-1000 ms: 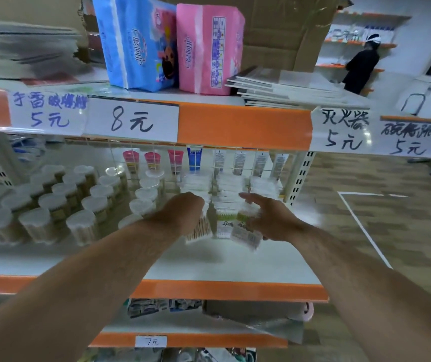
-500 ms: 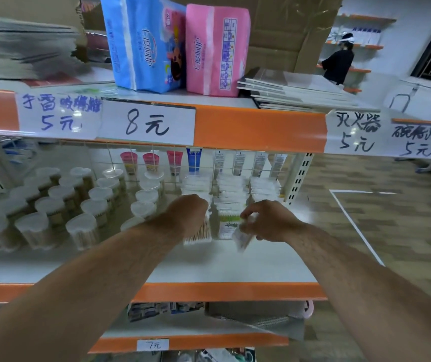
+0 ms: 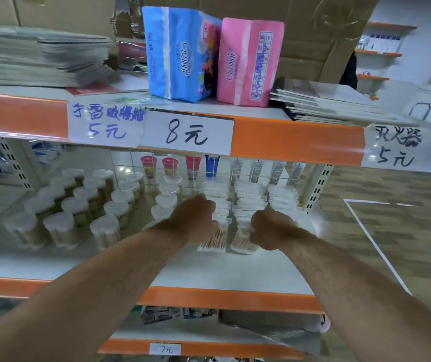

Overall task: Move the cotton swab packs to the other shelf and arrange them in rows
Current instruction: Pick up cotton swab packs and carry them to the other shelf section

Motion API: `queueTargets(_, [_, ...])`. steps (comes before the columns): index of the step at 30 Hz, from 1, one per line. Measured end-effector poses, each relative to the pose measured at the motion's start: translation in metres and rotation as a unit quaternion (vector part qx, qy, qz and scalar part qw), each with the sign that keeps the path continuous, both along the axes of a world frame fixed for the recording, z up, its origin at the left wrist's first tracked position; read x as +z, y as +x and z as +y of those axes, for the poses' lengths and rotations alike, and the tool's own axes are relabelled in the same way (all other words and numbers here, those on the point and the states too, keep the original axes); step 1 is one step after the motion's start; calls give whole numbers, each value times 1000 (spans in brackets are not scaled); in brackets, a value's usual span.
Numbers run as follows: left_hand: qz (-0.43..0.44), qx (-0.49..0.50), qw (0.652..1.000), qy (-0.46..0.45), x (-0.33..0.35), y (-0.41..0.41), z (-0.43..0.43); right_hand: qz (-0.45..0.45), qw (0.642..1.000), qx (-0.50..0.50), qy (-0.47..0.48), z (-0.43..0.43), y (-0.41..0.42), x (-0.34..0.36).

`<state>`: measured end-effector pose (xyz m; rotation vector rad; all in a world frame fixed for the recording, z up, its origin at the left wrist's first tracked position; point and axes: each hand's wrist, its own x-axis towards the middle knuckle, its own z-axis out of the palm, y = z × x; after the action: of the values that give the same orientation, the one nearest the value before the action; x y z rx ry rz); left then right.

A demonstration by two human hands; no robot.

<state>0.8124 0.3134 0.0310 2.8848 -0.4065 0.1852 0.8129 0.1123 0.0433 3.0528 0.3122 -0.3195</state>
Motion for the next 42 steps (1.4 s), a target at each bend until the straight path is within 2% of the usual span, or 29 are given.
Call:
queueTargets(5, [-5,19,999,-36,6,-5,8,-40,999,-6,-1,9,6,-2])
queueTargets(9, [4,24,999,-46,7,-7,12,-30,999,-9,-19,8,11,-1])
queueTargets(13, [5,27,998,-54,9,-8,11,-56,998,-20,11,4,9,-6])
queueTargets(25, [-10,10,1000,-11,9,-4,-4,-138,987,-6,82,4,-6,-6])
queueTargets(29, [-10,3,1000,9,14,-5,-8,-192,973,37,123,7,-3,4])
queueTargets(33, [-6,24,999,41,20,-14,-3,-155,976,90,127,17,-1,11])
queueTargets(38, [22,108,993,53,20,-38,16,-126,971,133,151,41,-3,6])
queueTargets(42, [51,167,982,74,19,-78,52,-125,954,196,190,85,-7,-1])
